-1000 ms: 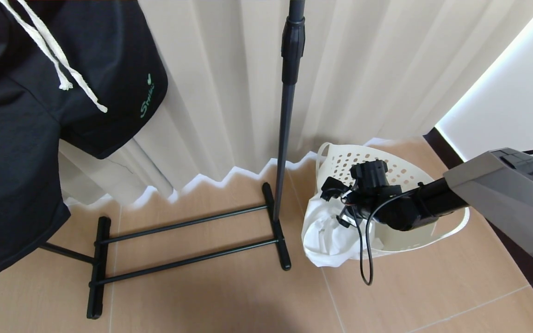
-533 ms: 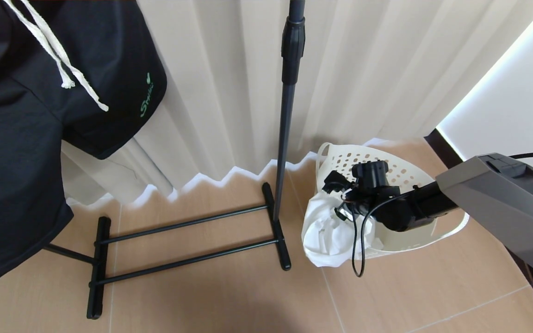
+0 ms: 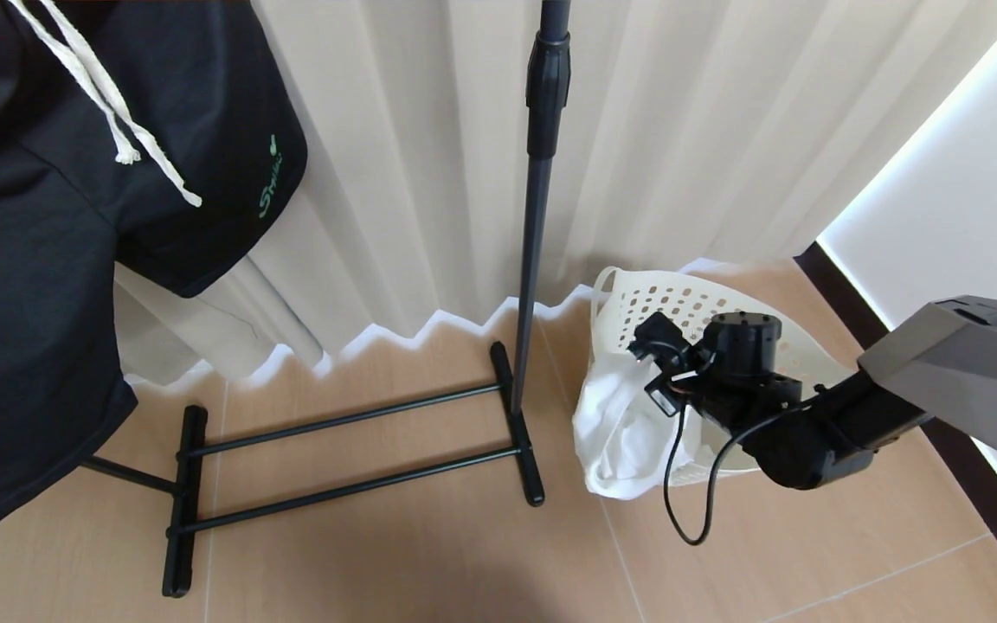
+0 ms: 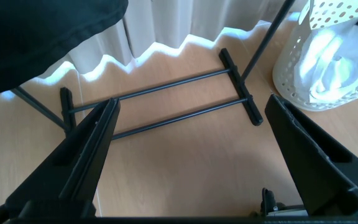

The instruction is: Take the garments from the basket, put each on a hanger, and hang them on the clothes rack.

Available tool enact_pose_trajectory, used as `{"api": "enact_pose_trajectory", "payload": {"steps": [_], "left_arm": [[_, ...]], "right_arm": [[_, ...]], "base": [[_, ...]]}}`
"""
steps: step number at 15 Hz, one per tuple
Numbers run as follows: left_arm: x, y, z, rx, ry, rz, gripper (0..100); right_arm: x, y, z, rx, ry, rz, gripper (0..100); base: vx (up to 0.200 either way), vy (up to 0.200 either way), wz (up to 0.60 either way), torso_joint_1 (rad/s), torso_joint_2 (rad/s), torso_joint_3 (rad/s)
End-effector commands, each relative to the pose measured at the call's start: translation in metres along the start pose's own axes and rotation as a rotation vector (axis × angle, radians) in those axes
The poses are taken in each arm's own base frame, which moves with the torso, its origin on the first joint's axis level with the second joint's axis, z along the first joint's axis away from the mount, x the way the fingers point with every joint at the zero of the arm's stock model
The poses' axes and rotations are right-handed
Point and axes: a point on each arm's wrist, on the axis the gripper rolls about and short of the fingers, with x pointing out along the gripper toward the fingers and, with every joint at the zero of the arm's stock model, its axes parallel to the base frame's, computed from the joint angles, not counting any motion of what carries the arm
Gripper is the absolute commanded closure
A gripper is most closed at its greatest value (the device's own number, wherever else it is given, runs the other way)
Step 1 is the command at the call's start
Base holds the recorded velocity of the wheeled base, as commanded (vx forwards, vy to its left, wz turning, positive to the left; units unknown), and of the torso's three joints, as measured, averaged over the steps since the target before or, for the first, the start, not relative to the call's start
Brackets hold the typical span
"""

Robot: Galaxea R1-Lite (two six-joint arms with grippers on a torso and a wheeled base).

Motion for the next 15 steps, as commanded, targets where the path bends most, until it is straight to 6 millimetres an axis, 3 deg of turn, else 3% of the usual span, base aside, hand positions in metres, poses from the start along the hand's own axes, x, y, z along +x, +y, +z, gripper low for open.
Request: {"api": "enact_pose_trajectory", "payload": {"steps": [1, 3, 5, 6, 7, 8, 10, 15], "left_arm": [[0.000, 0.000, 0.000, 0.000, 0.000, 0.000, 0], [0.000, 0.000, 0.000, 0.002, 0.000, 0.000, 0], [0.000, 0.000, 0.000, 0.002, 0.000, 0.000, 0], [0.000, 0.000, 0.000, 0.002, 0.000, 0.000, 0], [0.000, 0.000, 0.000, 0.002, 0.000, 0.000, 0], [0.000, 0.000, 0.000, 0.002, 0.000, 0.000, 0], [0.000, 0.000, 0.000, 0.002, 0.000, -0.001, 0], [0.000, 0.000, 0.000, 0.002, 0.000, -0.001, 0]], "right_arm": [[-0.046, -0.010, 0.013, 0.065, -0.108, -0.034, 100], [-0.085, -0.016, 0.029, 0.140, -0.216, -0.051, 100], [-0.145, -0.033, 0.055, 0.237, -0.352, -0.055, 100], [-0.145, -0.033, 0.055, 0.237, -0.352, -0.055, 100], [-0.186, -0.043, 0.073, 0.262, -0.457, -0.062, 100], [-0.202, -0.047, 0.079, 0.270, -0.493, -0.059, 100], [-0.218, -0.052, 0.084, 0.274, -0.517, -0.051, 100], [-0.230, -0.059, 0.086, 0.287, -0.550, -0.070, 100]], "base": [[0.000, 0.000, 0.00, 0.000, 0.00, 0.000], [0.000, 0.000, 0.00, 0.000, 0.00, 0.000], [0.000, 0.000, 0.00, 0.000, 0.00, 0.000], [0.000, 0.000, 0.00, 0.000, 0.00, 0.000], [0.000, 0.000, 0.00, 0.000, 0.00, 0.000], [0.000, 0.000, 0.00, 0.000, 0.00, 0.000], [0.000, 0.000, 0.00, 0.000, 0.00, 0.000], [0.000, 0.000, 0.00, 0.000, 0.00, 0.000]]}}
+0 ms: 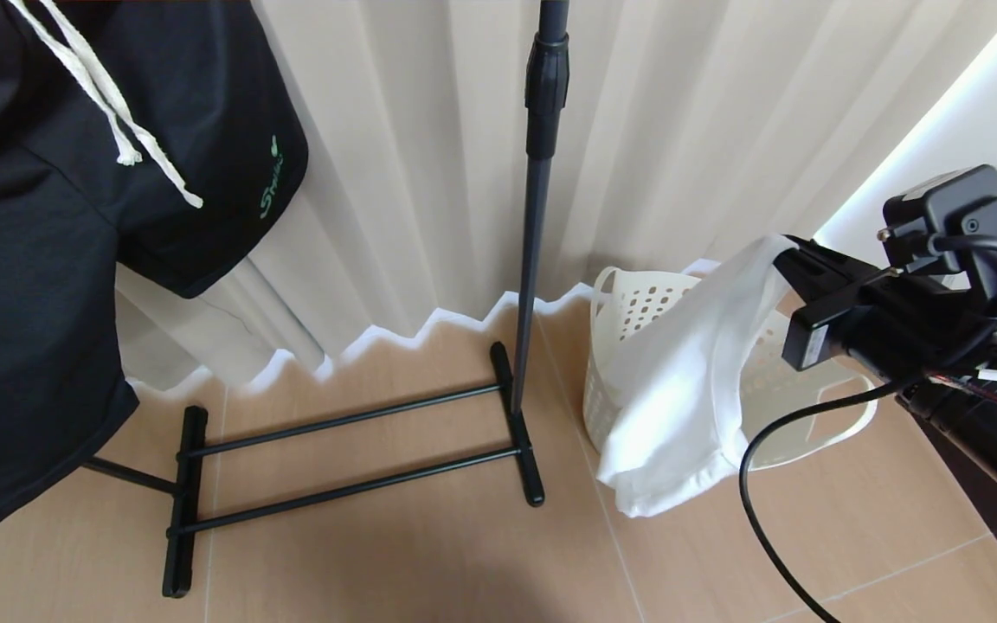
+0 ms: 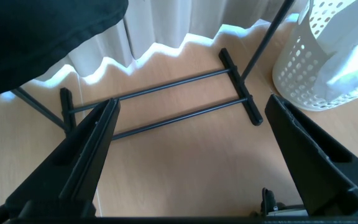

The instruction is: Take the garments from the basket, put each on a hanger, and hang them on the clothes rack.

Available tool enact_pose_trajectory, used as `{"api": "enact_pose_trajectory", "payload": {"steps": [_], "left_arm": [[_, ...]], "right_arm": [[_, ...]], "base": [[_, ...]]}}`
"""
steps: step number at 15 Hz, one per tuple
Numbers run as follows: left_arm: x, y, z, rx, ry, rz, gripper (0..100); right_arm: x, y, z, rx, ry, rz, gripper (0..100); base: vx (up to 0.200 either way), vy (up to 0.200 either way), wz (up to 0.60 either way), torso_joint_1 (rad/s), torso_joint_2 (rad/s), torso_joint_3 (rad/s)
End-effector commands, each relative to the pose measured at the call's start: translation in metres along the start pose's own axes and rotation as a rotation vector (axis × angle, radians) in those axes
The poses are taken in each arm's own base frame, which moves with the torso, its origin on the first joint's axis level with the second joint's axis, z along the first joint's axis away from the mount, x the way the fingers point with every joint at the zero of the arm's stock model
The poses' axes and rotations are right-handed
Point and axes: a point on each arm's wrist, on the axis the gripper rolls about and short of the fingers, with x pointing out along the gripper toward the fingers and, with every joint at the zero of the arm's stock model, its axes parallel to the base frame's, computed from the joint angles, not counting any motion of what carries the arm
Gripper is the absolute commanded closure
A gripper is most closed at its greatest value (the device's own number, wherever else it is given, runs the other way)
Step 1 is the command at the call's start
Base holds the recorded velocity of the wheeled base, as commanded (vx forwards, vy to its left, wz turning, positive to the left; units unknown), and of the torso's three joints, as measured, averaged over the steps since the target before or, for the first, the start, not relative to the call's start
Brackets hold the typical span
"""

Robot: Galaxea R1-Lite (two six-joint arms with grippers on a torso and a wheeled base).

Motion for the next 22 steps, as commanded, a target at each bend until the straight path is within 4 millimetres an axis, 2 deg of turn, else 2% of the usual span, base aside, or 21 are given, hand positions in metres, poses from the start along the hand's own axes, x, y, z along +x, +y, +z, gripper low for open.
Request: {"api": "enact_pose_trajectory", "payload": {"steps": [1, 10, 17, 22], "left_arm": [[0.0000, 0.0000, 0.0000, 0.000, 0.000, 0.000, 0], [0.0000, 0.0000, 0.0000, 0.000, 0.000, 0.000, 0], [0.0000, 0.0000, 0.0000, 0.000, 0.000, 0.000, 0], [0.0000, 0.0000, 0.0000, 0.000, 0.000, 0.000, 0]], "right_arm": [[-0.0073, -0.0051, 0.0092, 0.009, -0.037, -0.013, 100], [-0.0087, -0.0043, 0.0048, 0.005, -0.025, -0.002, 100], [-0.0108, -0.0056, 0.0057, 0.006, -0.029, -0.005, 100], [-0.0108, -0.0056, 0.0057, 0.006, -0.029, -0.005, 100]], "base": [[0.000, 0.000, 0.00, -0.002, 0.00, 0.090], [0.000, 0.000, 0.00, 0.005, -0.02, 0.165], [0.000, 0.000, 0.00, 0.091, -0.41, -0.126], [0.000, 0.000, 0.00, 0.153, -0.49, -0.288]]}}
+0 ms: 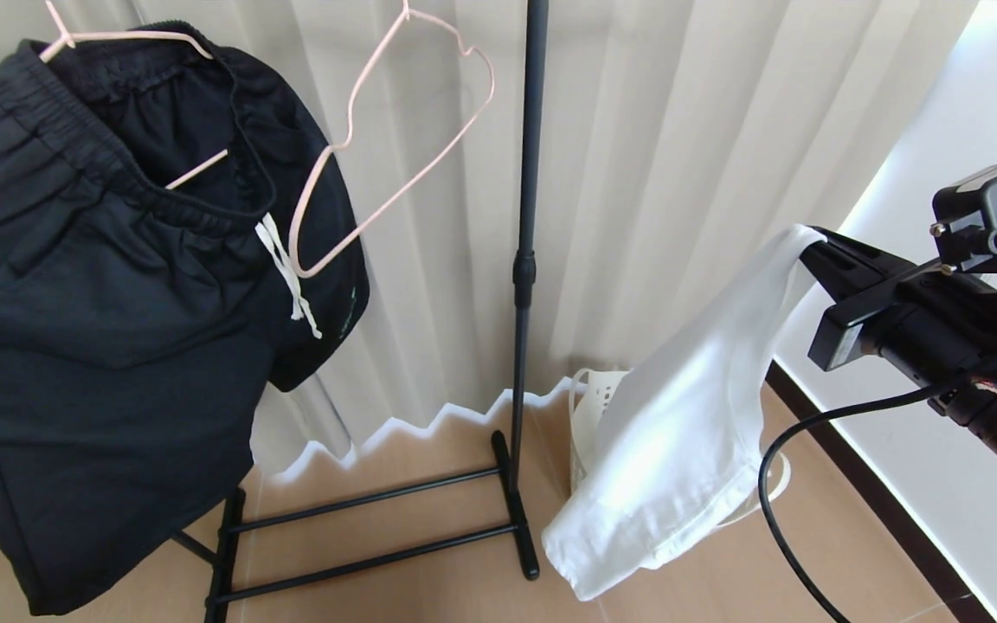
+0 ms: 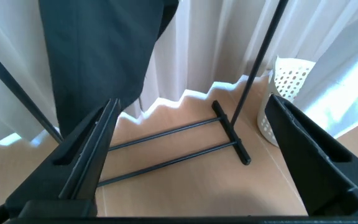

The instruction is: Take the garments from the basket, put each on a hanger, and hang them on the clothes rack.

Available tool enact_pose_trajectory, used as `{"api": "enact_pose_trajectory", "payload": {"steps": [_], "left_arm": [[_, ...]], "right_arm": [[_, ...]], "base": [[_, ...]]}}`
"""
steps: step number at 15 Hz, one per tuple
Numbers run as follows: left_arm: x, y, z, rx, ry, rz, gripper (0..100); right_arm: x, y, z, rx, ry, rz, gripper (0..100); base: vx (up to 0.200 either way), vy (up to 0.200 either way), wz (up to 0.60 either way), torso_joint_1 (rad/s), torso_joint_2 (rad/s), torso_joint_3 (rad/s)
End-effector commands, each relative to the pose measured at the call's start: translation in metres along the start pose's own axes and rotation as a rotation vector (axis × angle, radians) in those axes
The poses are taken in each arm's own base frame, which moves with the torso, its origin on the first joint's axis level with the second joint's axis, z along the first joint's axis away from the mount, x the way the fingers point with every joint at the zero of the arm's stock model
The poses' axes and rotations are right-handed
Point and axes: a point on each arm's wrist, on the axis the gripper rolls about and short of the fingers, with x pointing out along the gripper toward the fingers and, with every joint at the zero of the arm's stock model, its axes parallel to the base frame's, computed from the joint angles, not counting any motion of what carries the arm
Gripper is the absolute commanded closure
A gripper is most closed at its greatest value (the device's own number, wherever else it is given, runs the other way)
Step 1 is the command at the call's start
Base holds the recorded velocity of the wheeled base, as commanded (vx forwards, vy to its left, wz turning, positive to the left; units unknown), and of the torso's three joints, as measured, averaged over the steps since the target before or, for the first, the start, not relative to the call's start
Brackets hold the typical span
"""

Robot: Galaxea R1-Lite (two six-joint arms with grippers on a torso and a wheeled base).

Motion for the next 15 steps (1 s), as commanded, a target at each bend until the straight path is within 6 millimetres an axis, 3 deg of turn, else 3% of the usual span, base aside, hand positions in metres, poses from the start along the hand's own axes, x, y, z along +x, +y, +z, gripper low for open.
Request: {"api": "enact_pose_trajectory", "payload": {"steps": [1, 15], "left_arm": [[0.0000, 0.0000, 0.0000, 0.000, 0.000, 0.000, 0], [0.0000, 0.0000, 0.0000, 0.000, 0.000, 0.000, 0]], "right_arm": [[0.0001, 0.0001, 0.0002, 0.000, -0.001, 0.000, 100], [-0.0004, 0.0004, -0.0010, -0.001, 0.004, 0.000, 100]], "base": [[0.000, 0.000, 0.00, 0.178, -0.51, -0.212], [0.000, 0.000, 0.00, 0.217, -0.55, -0.155]]}}
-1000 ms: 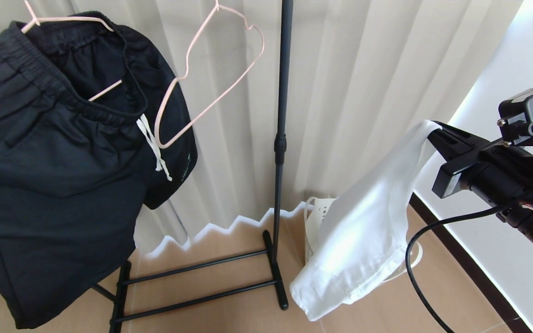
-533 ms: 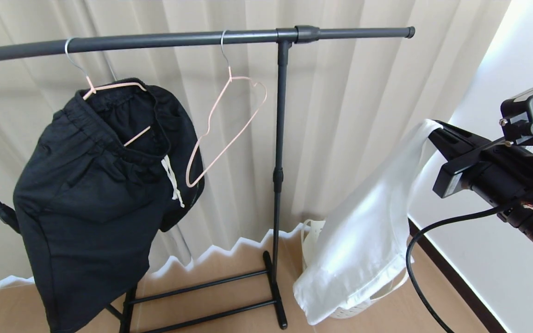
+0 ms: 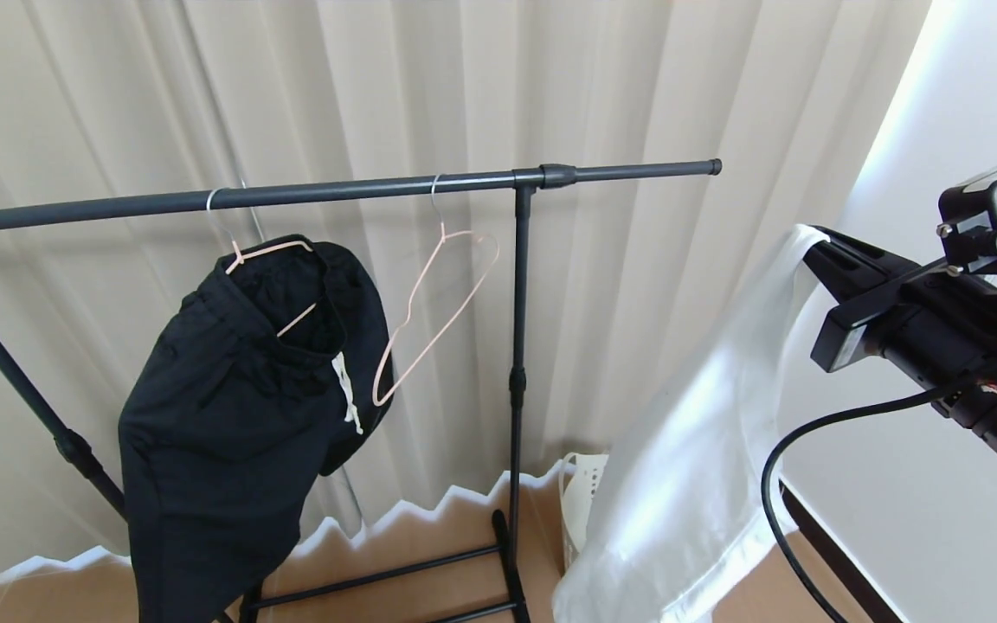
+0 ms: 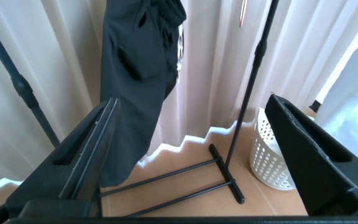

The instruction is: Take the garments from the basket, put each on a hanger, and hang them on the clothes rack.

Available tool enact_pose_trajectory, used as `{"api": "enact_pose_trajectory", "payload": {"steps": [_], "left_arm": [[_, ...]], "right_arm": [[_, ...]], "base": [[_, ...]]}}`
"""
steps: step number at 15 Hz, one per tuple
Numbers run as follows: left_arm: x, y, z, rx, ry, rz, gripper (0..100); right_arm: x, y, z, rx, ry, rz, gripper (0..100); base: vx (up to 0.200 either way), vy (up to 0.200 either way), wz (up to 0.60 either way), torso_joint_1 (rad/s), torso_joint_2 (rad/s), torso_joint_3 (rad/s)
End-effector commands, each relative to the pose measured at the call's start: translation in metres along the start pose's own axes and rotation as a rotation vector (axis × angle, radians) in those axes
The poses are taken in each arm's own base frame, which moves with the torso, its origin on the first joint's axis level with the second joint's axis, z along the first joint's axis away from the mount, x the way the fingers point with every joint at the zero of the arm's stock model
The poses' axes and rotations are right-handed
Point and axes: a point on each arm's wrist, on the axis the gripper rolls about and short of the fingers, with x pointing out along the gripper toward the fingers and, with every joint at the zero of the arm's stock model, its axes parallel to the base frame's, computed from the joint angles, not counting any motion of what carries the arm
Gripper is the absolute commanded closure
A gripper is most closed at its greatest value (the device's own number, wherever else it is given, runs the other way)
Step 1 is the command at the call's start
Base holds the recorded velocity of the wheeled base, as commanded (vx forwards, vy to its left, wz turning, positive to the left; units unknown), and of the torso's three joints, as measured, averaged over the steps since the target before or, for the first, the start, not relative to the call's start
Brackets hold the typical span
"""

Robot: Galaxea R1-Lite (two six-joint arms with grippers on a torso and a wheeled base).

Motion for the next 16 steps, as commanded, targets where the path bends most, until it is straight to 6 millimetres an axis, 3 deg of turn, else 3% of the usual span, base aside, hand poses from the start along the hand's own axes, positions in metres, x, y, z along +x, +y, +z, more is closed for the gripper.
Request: {"api": "enact_pose_trajectory", "payload": {"steps": [1, 16], "left_arm": [[0.0000, 0.0000, -0.0001, 0.000, 0.001, 0.000, 0], [0.0000, 0.0000, -0.0001, 0.000, 0.001, 0.001, 0]], "right_arm": [[0.0002, 0.0006, -0.0012, -0.002, 0.004, 0.003, 100], [-0.0013, 0.0016, -0.0043, -0.005, 0.016, 0.009, 100]], "base": [[0.000, 0.000, 0.00, 0.183, -0.42, -0.207], [0.000, 0.000, 0.00, 0.166, -0.36, -0.194]]}}
